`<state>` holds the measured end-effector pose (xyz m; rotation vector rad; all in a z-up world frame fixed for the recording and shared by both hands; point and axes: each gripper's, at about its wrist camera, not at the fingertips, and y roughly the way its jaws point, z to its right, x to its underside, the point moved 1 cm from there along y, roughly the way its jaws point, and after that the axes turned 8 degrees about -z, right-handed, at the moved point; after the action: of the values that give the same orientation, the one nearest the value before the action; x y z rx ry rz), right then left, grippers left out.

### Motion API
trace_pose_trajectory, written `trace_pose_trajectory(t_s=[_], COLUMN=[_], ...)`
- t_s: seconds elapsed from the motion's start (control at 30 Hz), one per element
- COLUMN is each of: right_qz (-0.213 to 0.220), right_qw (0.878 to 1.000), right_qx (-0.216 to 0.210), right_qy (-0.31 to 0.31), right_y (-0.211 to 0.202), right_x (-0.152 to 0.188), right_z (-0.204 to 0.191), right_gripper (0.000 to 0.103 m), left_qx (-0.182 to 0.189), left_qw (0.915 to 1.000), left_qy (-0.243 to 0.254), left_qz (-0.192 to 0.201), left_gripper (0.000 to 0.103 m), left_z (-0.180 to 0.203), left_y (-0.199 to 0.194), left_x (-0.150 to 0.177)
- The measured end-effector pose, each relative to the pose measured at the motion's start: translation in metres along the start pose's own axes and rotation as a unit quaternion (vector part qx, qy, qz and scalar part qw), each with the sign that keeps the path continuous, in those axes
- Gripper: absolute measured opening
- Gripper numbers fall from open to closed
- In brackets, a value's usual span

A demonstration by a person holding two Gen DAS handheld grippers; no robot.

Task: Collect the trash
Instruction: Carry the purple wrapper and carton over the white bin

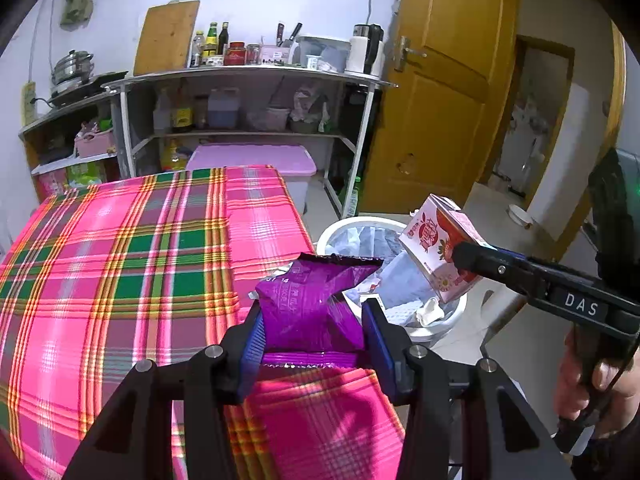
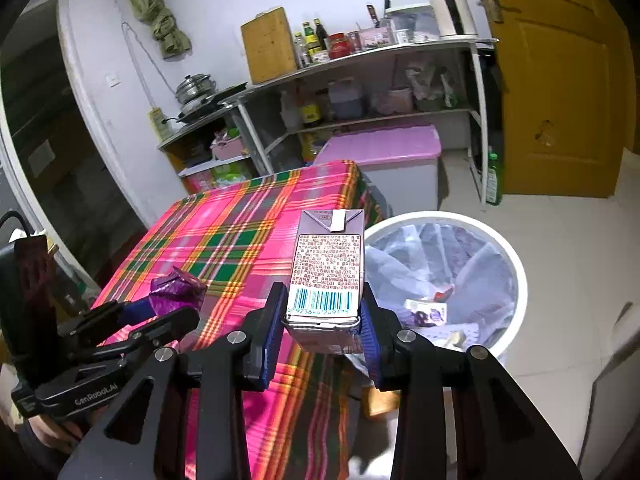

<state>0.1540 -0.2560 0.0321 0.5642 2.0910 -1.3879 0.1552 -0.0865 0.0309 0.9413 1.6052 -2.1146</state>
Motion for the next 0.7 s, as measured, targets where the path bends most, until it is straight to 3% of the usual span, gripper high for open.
trace_pose_trajectory(t_s=[0.7], right_qz=[-0.014], right_qw=[0.998], right_qx=[0.034], right_qy=[0.053], right_y=[0.012], right_x=[0.001], right_z=[0.065], right_gripper=[0.036], left_qx=[0.028], left_qw=[0.9988], left_qy=[0.031], left_qz=[-0.026], left_gripper=[0.048], left_z=[0.038], left_y=[0.061], left_x=[-0.027])
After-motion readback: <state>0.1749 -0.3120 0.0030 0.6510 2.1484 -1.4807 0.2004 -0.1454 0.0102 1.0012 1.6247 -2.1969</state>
